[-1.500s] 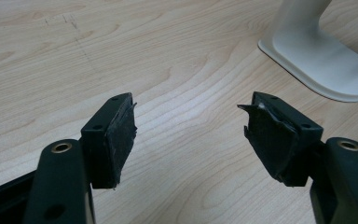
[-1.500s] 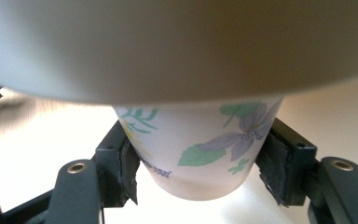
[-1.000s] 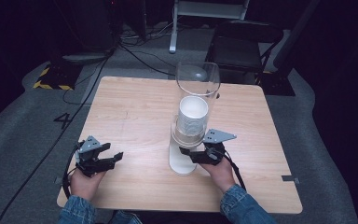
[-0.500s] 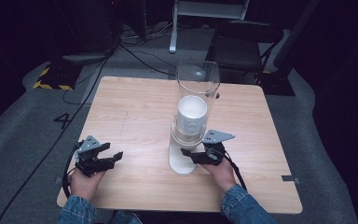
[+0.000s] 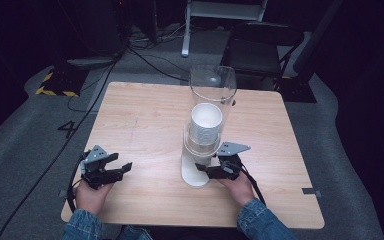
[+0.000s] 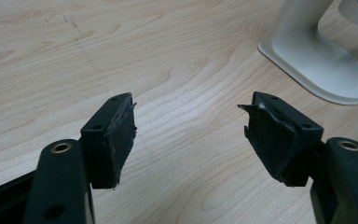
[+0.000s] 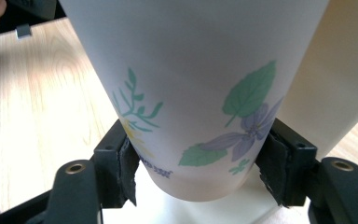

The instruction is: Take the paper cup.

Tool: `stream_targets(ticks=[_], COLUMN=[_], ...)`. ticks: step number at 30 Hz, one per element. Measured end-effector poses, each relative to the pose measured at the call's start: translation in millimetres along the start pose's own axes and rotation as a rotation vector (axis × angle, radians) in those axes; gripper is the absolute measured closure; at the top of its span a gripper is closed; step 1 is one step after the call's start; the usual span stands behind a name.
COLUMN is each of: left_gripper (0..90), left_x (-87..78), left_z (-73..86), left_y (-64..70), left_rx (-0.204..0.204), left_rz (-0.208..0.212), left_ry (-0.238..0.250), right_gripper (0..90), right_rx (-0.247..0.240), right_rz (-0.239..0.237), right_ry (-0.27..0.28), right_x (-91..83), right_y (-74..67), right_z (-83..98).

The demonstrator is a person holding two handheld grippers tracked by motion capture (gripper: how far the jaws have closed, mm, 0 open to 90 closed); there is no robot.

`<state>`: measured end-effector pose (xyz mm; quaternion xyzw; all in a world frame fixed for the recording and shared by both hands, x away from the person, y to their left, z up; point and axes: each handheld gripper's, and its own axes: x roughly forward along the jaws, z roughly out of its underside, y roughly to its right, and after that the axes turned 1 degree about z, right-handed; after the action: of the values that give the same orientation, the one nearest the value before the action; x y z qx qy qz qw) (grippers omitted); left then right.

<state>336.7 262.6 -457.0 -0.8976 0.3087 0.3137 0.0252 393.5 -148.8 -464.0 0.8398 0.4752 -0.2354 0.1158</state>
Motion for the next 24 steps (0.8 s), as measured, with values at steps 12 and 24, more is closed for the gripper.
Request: stream_targets(ticks=[12,24], left_gripper=[32.4,32.4], left_x=[1.3,4.4], left_z=[-0.3,-2.2], left_y=[-0.5,-0.2], left_rx=[-0.009,-0.007], left_rz=[0.003,0.011], left_ry=[0.005,0.002], right_gripper=[36.8,36.9], right_rx=[0.003,0.046], right_rz=[-0.003,0.083], right_ry=[-0.084,-0.11], right_x=[-3.4,-25.4], right_y=[-0.3,16.7], right_z=[11.0,20.9])
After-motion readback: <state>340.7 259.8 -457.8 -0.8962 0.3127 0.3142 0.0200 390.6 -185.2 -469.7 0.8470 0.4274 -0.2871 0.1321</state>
